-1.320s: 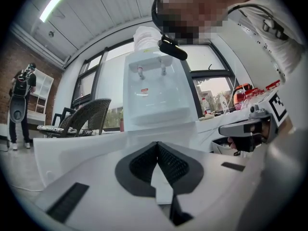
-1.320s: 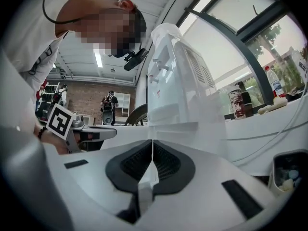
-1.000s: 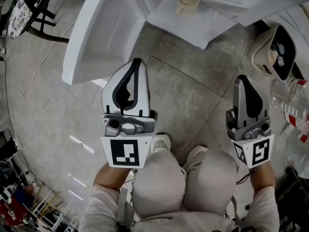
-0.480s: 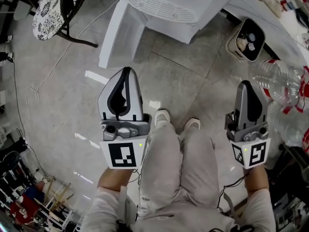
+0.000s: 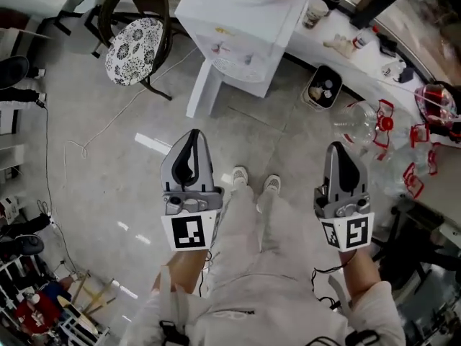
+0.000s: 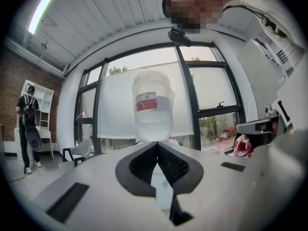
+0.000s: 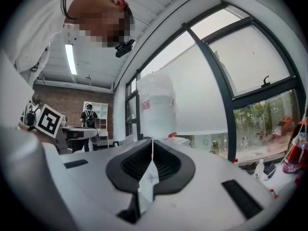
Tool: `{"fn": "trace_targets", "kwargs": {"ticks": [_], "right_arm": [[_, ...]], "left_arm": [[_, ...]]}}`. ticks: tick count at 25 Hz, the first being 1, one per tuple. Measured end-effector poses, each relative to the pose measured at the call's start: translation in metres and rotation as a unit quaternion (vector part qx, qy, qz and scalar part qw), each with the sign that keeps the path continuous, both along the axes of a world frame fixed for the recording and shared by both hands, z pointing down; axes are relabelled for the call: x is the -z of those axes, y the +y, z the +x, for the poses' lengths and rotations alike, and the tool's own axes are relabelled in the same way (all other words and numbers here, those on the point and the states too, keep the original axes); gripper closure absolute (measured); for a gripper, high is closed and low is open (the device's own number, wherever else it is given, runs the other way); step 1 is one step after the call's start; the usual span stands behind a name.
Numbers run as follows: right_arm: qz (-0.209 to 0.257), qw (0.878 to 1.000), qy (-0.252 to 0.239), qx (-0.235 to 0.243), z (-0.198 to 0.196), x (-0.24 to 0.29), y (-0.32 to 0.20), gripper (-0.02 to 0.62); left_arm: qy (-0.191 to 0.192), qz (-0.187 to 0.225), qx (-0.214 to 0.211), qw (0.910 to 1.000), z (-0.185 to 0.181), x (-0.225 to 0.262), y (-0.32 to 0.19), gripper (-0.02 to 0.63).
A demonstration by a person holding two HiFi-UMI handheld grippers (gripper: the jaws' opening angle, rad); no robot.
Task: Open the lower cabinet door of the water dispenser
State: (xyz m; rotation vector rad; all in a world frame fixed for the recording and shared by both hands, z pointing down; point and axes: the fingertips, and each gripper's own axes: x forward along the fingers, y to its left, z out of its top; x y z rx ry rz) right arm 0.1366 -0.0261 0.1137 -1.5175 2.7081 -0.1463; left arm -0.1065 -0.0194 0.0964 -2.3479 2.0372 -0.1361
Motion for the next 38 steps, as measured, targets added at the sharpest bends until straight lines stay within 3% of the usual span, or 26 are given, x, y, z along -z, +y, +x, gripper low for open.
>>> {"fn": "trace_targets", "kwargs": {"ticks": [6, 12, 23, 38], "right_arm": [[0.024, 1.000, 0.012, -0.017, 0.027, 0.128, 0.026, 0.577], [0.045, 0.999, 0.014, -0.024, 0.044, 0.178, 0.054, 0.577], [0.058, 0.997, 0.014, -0.048, 0.060, 0.207, 0.080, 0.578], [0.058, 0.997, 0.010, -0.049, 0.056, 0.209, 0.088, 0.580]], "left_arm": [[-0.002, 0.016, 0.000, 0.9999, 0.004, 0.121, 0.022, 0.600], [0.008, 0.033, -0.026, 0.9991, 0.030, 0.176, 0.046, 0.601], [0.005, 0.063, -0.039, 0.9972, 0.038, 0.213, 0.063, 0.600], [0.007, 0.071, -0.049, 0.9963, 0.039, 0.221, 0.067, 0.600]]}}
